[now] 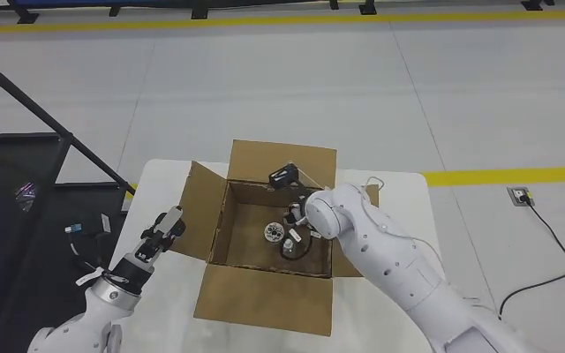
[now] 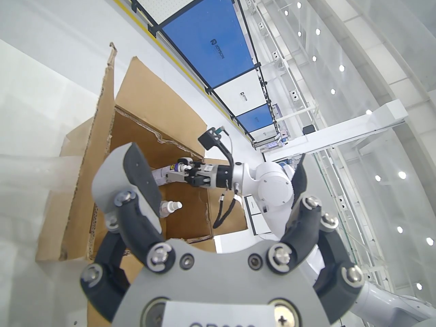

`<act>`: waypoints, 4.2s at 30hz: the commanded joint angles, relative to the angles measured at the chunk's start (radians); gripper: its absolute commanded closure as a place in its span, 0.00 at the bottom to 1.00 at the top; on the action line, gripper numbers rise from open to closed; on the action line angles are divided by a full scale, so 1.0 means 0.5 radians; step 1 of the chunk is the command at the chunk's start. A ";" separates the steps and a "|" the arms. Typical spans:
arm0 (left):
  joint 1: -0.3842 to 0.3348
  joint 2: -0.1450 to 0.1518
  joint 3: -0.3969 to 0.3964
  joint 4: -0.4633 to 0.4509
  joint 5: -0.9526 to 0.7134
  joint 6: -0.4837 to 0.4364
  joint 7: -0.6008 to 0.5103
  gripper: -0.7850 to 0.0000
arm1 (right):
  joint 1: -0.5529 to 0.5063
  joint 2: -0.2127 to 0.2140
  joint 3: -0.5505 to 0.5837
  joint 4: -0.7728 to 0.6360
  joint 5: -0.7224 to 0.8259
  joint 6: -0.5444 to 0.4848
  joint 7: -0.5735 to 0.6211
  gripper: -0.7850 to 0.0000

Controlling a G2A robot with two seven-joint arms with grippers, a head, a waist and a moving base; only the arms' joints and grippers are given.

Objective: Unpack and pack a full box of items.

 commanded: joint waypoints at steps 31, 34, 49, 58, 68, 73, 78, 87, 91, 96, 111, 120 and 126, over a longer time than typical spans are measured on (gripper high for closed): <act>0.000 0.000 0.000 0.000 0.000 0.000 0.000 0.00 | -1.018 0.331 1.442 -0.529 -0.936 -0.087 0.216 1.00; 0.000 0.000 0.000 0.000 0.000 0.000 0.000 0.00 | -1.003 0.331 1.447 -0.450 -0.898 -0.107 0.159 0.65; 0.000 0.000 0.000 0.000 0.000 0.000 0.000 0.00 | -1.119 0.347 1.569 -0.903 -0.858 0.051 0.036 0.00; 0.000 0.000 0.000 0.000 0.000 0.000 0.000 0.00 | -1.421 0.354 1.469 -1.939 -0.289 -0.488 -0.183 0.00; 0.000 0.000 0.000 0.000 0.000 0.000 0.000 0.00 | -0.494 0.226 0.407 -0.996 -0.143 -0.620 0.307 0.00; 0.000 0.000 0.000 0.000 0.000 0.000 0.000 0.00 | -0.273 0.126 0.101 -0.546 0.027 -0.617 0.219 0.00; 0.000 0.000 0.000 0.000 0.000 0.000 0.000 0.00 | -0.158 0.047 -0.085 -0.207 0.040 -0.530 0.189 0.00; 0.000 0.000 0.000 0.000 0.000 0.000 0.000 0.00 | -0.078 -0.052 -0.250 0.115 -0.011 -0.392 0.151 0.75; 0.000 0.000 0.000 0.000 0.000 0.000 0.000 0.00 | -0.066 -0.071 -0.256 0.160 0.003 -0.410 0.151 1.00; 0.000 0.000 0.000 0.000 0.000 0.000 0.000 0.00 | -0.084 -0.058 -0.203 0.104 -0.009 -0.425 0.187 1.00; 0.000 0.000 0.000 0.000 0.000 0.000 0.000 0.00 | -0.850 0.232 0.658 -1.626 -0.572 -0.258 0.635 1.00; 0.000 0.000 0.000 0.000 0.000 0.000 0.000 0.00 | -1.574 0.324 1.393 -2.235 -0.864 -0.140 0.696 1.00; 0.000 0.000 0.000 0.000 0.000 0.000 0.000 0.00 | -1.885 0.339 1.664 -2.174 -0.769 -0.128 0.654 1.00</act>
